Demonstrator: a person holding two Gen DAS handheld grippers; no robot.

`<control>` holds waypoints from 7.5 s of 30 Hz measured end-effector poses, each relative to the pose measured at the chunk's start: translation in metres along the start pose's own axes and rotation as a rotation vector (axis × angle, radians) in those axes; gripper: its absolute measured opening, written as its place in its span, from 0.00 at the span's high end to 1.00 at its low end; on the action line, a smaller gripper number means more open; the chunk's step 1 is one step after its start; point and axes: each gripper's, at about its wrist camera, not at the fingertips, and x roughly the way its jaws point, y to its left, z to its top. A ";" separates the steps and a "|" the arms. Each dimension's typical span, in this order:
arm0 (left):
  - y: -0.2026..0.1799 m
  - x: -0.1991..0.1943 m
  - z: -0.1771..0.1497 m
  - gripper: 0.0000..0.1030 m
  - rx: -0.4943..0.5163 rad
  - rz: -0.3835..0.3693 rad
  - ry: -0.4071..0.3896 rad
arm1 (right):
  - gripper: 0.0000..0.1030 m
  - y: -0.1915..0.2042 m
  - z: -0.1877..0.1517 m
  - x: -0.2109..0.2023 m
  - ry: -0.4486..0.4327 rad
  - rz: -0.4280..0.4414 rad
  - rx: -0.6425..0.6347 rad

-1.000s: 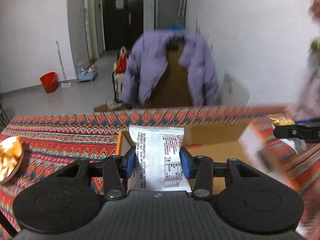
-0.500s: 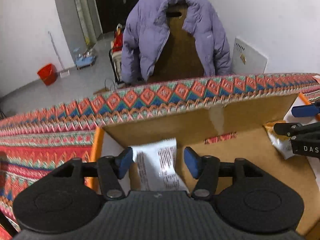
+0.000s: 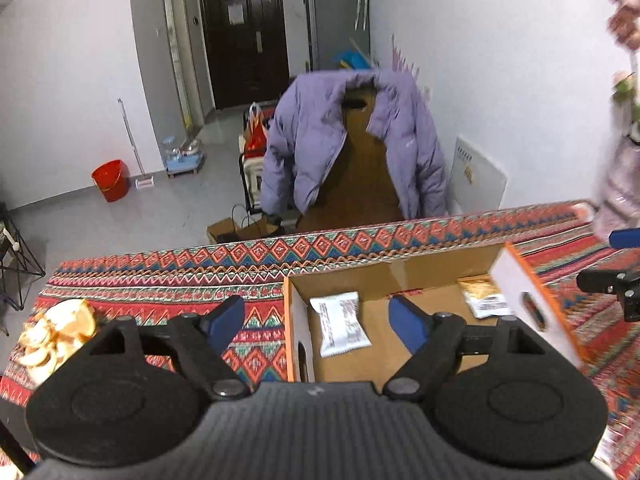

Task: Organize snacks
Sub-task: 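Carry both packets into the red cardboard box and open both tools, then withdraw both open tools from the box back toward the snack pile, then grasp a white packet with the right tool while the left tool grasps another white packet, then lower both white packets into the red box and open both tools, then withdraw both tools from the box back to the snack pile, then grasp the pumpkin-seed oat biscuit packet with the left tool while the right tool grasps a white packet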

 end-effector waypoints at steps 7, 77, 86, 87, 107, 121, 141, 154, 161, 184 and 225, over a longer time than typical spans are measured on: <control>-0.012 -0.089 -0.059 0.20 0.001 -0.033 -0.039 | 0.15 0.012 -0.051 -0.085 -0.055 0.071 0.030; -0.013 -0.008 -0.232 0.05 -0.223 -0.144 0.022 | 0.25 -0.008 -0.264 -0.035 -0.108 0.057 0.188; -0.016 0.012 -0.236 0.26 -0.256 -0.154 0.053 | 0.30 -0.027 -0.254 0.005 -0.090 0.113 0.199; -0.016 0.012 -0.236 0.28 -0.258 -0.155 0.050 | 0.34 -0.029 -0.255 0.007 -0.086 0.119 0.212; -0.016 -0.123 -0.254 0.39 -0.257 -0.105 -0.115 | 0.58 0.007 -0.284 -0.113 -0.225 0.058 0.244; -0.030 -0.173 -0.271 0.39 -0.226 -0.154 -0.179 | 0.58 0.047 -0.301 -0.174 -0.290 0.099 0.209; -0.030 0.085 -0.028 0.39 -0.165 -0.202 0.028 | 0.58 -0.016 -0.048 0.069 -0.059 0.338 0.344; -0.037 0.252 -0.009 0.26 -0.257 -0.210 0.219 | 0.40 -0.021 -0.008 0.212 0.065 0.191 0.398; -0.024 0.229 -0.006 0.21 -0.224 -0.227 0.191 | 0.37 -0.030 -0.004 0.187 0.045 0.161 0.309; 0.006 -0.097 -0.144 0.04 -0.119 -0.091 -0.121 | 0.14 0.017 -0.127 -0.106 -0.211 0.160 0.087; -0.045 -0.134 -0.318 0.17 -0.092 0.048 -0.147 | 0.09 0.089 -0.357 -0.187 -0.200 0.057 0.187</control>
